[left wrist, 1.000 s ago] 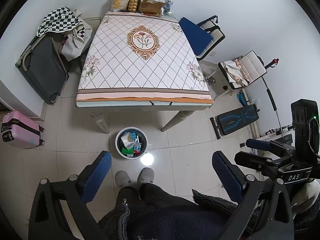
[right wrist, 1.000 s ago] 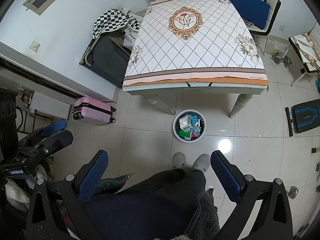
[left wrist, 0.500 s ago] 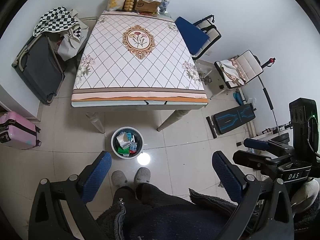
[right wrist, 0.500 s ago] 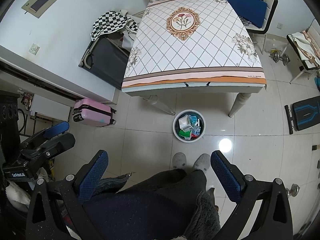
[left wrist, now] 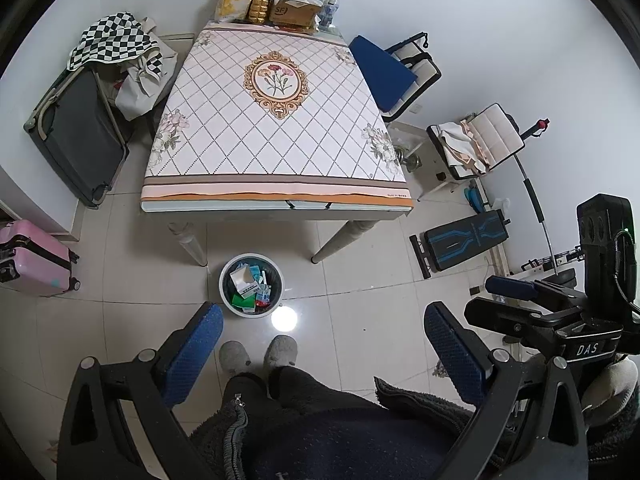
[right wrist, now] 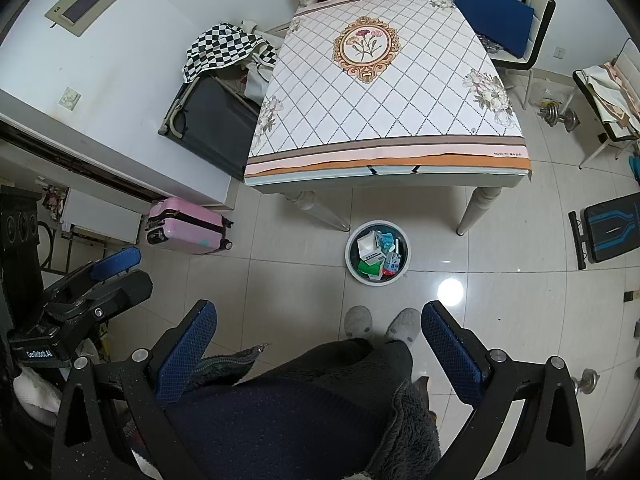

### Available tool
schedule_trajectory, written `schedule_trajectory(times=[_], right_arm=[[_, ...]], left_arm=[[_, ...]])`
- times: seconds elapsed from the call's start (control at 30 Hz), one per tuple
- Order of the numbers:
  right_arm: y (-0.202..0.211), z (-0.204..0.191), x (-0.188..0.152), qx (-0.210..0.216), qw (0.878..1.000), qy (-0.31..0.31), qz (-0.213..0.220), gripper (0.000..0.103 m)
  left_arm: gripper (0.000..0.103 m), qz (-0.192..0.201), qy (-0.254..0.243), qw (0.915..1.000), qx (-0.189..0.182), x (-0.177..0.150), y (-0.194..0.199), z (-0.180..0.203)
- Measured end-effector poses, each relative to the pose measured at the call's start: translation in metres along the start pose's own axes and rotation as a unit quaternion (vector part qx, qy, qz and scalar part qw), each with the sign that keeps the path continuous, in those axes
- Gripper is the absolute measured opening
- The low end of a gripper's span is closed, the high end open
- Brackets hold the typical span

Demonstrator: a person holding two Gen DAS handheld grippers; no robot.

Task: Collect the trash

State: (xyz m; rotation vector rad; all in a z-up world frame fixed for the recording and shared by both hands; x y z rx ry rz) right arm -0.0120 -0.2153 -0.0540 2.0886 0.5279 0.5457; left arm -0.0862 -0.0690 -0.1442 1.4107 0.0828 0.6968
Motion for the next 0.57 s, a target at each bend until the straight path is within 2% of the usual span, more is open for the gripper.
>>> schedule_trajectory(times=[0.57], right_arm=[[0.0011,-0.0039,-0.0004,0.001,1.000,0.003,-0.001,0.103]], left_arm=[[0.103,0.006,0.007,1.0000,0.002,-0.0020,0.0043,-0.0019]])
Point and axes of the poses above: each gripper's, at about its wrist camera, not at the fingertips, and y roughly against the way its jaws point, z to its right, x to its top, the point moved 6 cm from there along -y, roughly the way its jaws point, and after that the axes turned 10 degrees about x, right-handed, at the moved point
